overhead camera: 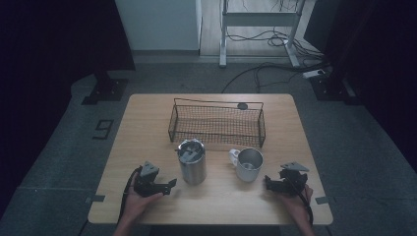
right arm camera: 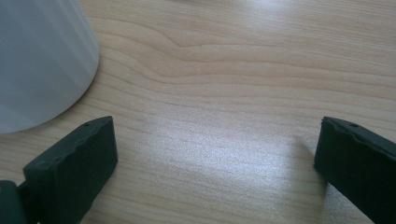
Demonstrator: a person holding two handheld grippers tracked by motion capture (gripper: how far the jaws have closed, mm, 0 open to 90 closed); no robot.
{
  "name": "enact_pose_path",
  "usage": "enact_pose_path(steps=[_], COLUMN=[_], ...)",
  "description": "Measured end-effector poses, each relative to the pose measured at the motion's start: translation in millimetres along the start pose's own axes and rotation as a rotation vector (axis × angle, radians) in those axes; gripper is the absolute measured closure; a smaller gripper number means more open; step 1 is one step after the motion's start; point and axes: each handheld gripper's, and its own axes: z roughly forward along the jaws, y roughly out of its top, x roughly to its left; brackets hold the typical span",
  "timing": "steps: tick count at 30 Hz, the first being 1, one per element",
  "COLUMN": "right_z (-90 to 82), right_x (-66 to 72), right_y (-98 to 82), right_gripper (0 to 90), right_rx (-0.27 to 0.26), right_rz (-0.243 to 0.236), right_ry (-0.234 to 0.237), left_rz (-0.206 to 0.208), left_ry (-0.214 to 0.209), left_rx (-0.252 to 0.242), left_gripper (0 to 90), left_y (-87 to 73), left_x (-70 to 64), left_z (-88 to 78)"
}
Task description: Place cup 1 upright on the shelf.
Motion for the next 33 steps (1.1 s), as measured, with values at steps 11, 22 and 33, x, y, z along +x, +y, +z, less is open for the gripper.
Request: enact_pose_path(steps=[11, 22, 33], right_z=[-0.3, -0.7, -1.2], right_x=[-0.5, -0.6, -0.9], right_y=[-0.4, -0.6, -1.0], right_gripper=[0.0, 0.0, 0.3], right_rx=[-0.002, -0.003, -0.005], right_rz=[0.005, 0.003, 0.008], right_ry=[-0.005, -0.007, -0.007], left_rz=[-0.016, -0.042, -0.047], left_ry=[-0.003, -0.022, -0.031], left_rx=[-0.026, -0.049, -0.102], left_gripper=[12.7, 12.7, 14.3], left_y=[1.5, 3.9, 8.5], left_x=[2.5, 3.8, 1.4], left_z=[-6.6, -10.5, -20.9])
